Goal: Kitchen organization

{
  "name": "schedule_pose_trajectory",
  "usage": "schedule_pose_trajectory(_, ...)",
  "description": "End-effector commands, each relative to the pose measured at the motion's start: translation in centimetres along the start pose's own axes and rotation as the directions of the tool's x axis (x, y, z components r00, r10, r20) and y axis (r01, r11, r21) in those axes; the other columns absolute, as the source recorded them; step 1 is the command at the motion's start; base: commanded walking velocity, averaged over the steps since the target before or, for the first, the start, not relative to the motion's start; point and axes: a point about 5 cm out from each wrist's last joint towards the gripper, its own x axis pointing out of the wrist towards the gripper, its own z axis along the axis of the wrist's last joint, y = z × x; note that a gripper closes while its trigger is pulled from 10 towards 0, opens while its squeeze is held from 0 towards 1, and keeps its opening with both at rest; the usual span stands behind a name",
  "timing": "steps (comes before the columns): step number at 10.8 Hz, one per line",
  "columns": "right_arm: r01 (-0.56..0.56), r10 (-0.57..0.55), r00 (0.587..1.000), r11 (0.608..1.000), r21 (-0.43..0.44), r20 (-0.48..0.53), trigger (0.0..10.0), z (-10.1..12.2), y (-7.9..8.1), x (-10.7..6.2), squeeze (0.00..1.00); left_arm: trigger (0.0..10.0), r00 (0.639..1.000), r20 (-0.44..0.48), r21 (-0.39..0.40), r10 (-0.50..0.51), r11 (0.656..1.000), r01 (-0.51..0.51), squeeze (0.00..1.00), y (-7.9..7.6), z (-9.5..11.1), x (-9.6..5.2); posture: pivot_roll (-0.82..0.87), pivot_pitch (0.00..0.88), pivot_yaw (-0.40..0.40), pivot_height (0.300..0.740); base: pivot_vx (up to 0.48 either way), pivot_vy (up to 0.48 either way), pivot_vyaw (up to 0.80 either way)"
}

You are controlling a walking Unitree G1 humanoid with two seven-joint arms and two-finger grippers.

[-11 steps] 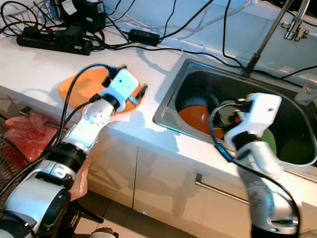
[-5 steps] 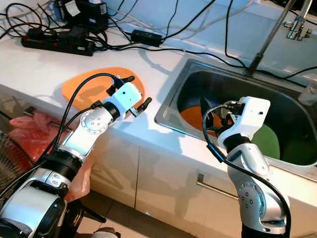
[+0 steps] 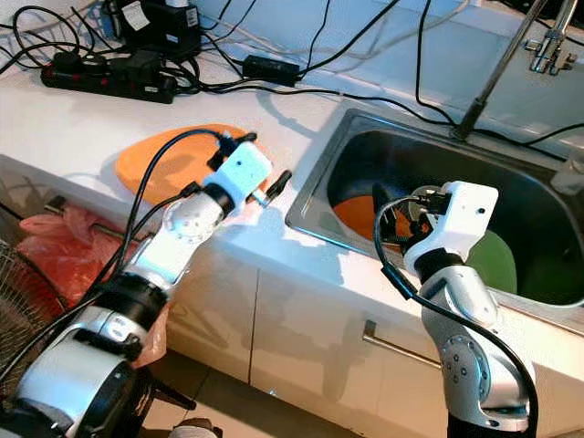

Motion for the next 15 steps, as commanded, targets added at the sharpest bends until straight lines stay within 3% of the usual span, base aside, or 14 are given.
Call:
schedule_pose_trajectory(1,0.015,-0.016,1.0,0.999,-0.033,-0.006,10.0,0.2,-0.4,0.0,0.0,10.0,1.0,0.001,-0.019,0.016,1.0,-0.016,0.0,0.0,0.4,0.4,0.24,0.0,-0.134,0.74,0.0,0.0,0.0)
schedule_pose_trajectory(3,0.018,-0.019,1.0,0.999,-0.039,-0.008,10.0,0.3,-0.7,0.0,0.0,10.0,0.999,-0.049,0.065,0.018,0.998,-0.015,0.0,0.6,0.6,0.7,0.24,0.0,-0.143,0.74,0.0,0.0,0.0)
schedule_pose_trajectory(6,0.018,-0.019,1.0,0.999,-0.047,-0.016,10.0,0.6,-1.0,0.1,0.0,10.0,0.973,-0.175,0.185,-0.15,0.966,0.182,0.0,0.9,-1.2,-0.4,0.25,0.0,-0.164,0.74,0.0,0.0,0.0)
schedule_pose_trajectory(10,0.023,-0.024,0.999,0.998,-0.058,-0.022,10.0,0.8,-1.4,0.3,0.0,10.0,0.927,-0.22,0.197,-0.304,0.917,0.348,0.0,0.3,-0.5,-0.8,0.25,0.0,-0.169,0.74,0.0,0.0,0.0)
schedule_pose_trajectory(13,0.03,-0.031,0.999,0.998,-0.059,-0.022,10.0,0.8,-1.5,0.5,0.0,10.0,0.942,-0.209,0.236,-0.263,0.921,0.31,0.0,-0.5,-1.9,-0.8,0.25,0.0,-0.167,0.74,0.0,0.0,0.0)
schedule_pose_trajectory(15,0.039,-0.041,0.999,0.997,-0.061,-0.02,10.0,0.9,-1.7,0.4,0.0,10.0,0.949,-0.218,0.176,-0.226,0.948,0.266,0.0,-1.2,-3.0,-0.5,0.24,0.0,-0.167,0.74,0.0,0.0,0.0)
